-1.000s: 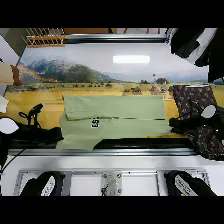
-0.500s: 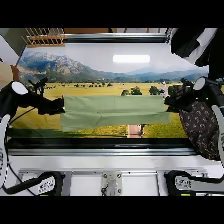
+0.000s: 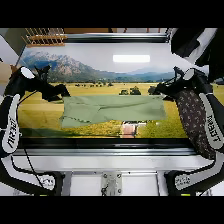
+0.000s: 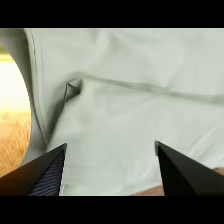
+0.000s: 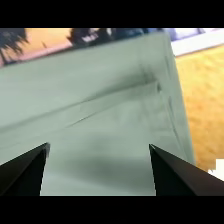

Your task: Fold the clothes and pants, and hang the long-sleeved shirts on hangers.

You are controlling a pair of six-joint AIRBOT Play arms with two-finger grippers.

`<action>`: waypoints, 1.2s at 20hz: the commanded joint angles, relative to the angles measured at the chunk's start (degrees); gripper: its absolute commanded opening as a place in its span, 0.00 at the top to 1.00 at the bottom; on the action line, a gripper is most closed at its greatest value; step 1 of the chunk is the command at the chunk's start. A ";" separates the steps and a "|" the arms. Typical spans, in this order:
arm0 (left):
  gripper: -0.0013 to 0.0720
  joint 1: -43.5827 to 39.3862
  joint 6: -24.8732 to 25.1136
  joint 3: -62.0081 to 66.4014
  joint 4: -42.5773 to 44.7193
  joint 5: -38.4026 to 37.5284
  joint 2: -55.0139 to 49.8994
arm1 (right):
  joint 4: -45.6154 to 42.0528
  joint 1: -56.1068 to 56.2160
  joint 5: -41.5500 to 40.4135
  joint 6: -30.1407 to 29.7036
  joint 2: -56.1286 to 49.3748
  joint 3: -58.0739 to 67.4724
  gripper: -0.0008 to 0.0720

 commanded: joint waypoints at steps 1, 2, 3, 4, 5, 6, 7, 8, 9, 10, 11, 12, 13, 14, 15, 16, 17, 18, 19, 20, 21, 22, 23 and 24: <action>0.18 0.66 -1.70 5.44 -4.74 2.84 -1.11 | 12.96 -0.57 -9.60 -6.58 0.35 0.74 0.05; 0.19 0.76 -1.70 5.99 -6.19 3.15 -0.17 | 14.12 -1.49 -8.46 -9.81 1.05 0.72 0.05; 0.40 0.70 -1.68 5.95 -6.47 3.10 1.14 | 13.57 -2.67 -6.08 -12.26 1.57 0.68 0.05; 0.68 0.37 -1.57 4.98 -6.47 3.28 2.64 | 13.05 -4.26 -2.49 -14.67 1.70 0.55 0.05; 0.89 -0.17 -1.49 2.86 -6.40 4.02 4.50 | 12.83 -6.16 0.70 -16.11 1.70 -0.09 0.05; 0.97 -1.09 -1.46 0.20 -6.40 4.76 6.38 | 12.81 -8.48 3.39 -17.49 1.70 -1.42 0.05; 0.97 -2.14 -1.49 -2.54 -6.49 5.38 8.02 | 12.74 -10.71 5.09 -18.18 1.70 -3.13 0.05; 0.97 -3.45 -1.49 -5.20 -6.51 5.79 9.46 | 12.72 -13.25 6.01 -19.30 1.70 -5.40 0.05; 0.97 -5.14 -1.51 -7.98 -6.78 6.38 10.82 | 12.76 -15.74 6.12 -19.34 1.68 -7.89 0.05; 0.97 -6.86 -1.53 -10.29 -6.95 6.84 11.85 | 12.76 -17.81 5.90 -19.74 1.55 -10.08 0.05; 0.97 -8.96 -1.55 -12.46 -6.95 7.54 12.61 | 13.05 -19.58 5.95 -21.24 1.16 -11.85 0.05; 0.97 -11.23 -1.57 -14.36 -6.95 8.59 13.16 | 13.25 -21.03 6.14 -22.75 0.55 -13.29 0.05; 0.97 -13.38 -1.64 -15.56 -6.93 9.55 13.27 | 13.20 -21.75 6.25 -24.02 -0.31 -14.03 0.05; 0.97 -15.65 -1.75 -16.44 -6.95 10.67 13.25 | 13.29 -21.94 6.58 -25.18 -1.40 -14.12 0.05; 0.97 -17.57 -1.84 -17.09 -6.93 12.15 13.25 | 13.97 -21.79 6.56 -26.10 -2.40 -14.12 0.05; 0.97 -19.61 -2.82 -17.73 -6.91 13.97 13.25 | 15.80 -21.40 6.51 -27.32 -3.30 -14.10 0.05; 0.97 -21.11 -3.74 -18.27 -6.91 15.85 13.25 | 18.47 -20.79 6.32 -28.59 -4.33 -14.10 0.08; 0.97 -22.45 -4.33 -18.56 -6.84 17.46 13.14 | 20.92 -20.11 6.32 -29.64 -5.22 -14.08 0.19; 0.97 -23.65 -4.92 -18.47 -6.93 18.49 12.72 | 23.04 -19.26 6.25 -30.45 -6.12 -14.03 0.29; 0.97 -24.52 -5.73 -18.12 -6.91 18.82 12.04 | 25.24 -18.10 6.03 -30.95 -6.97 -14.03 0.29; 0.97 -25.29 -5.84 -17.46 -6.97 18.73 11.06 | 27.36 -16.90 5.92 -31.30 -7.78 -14.01 0.29; 0.97 -26.12 -5.84 -16.39 -6.95 18.32 9.77 | 28.83 -15.74 5.68 -31.36 -8.48 -13.97 0.29; 0.97 -26.84 -5.84 -15.13 -6.95 17.77 8.46 | 29.70 -14.43 5.09 -31.34 -8.98 -13.92 0.29; 0.97 -27.58 -5.84 -13.40 -6.93 17.16 6.88 | 30.08 -13.40 4.24 -31.36 -9.27 -13.92 0.29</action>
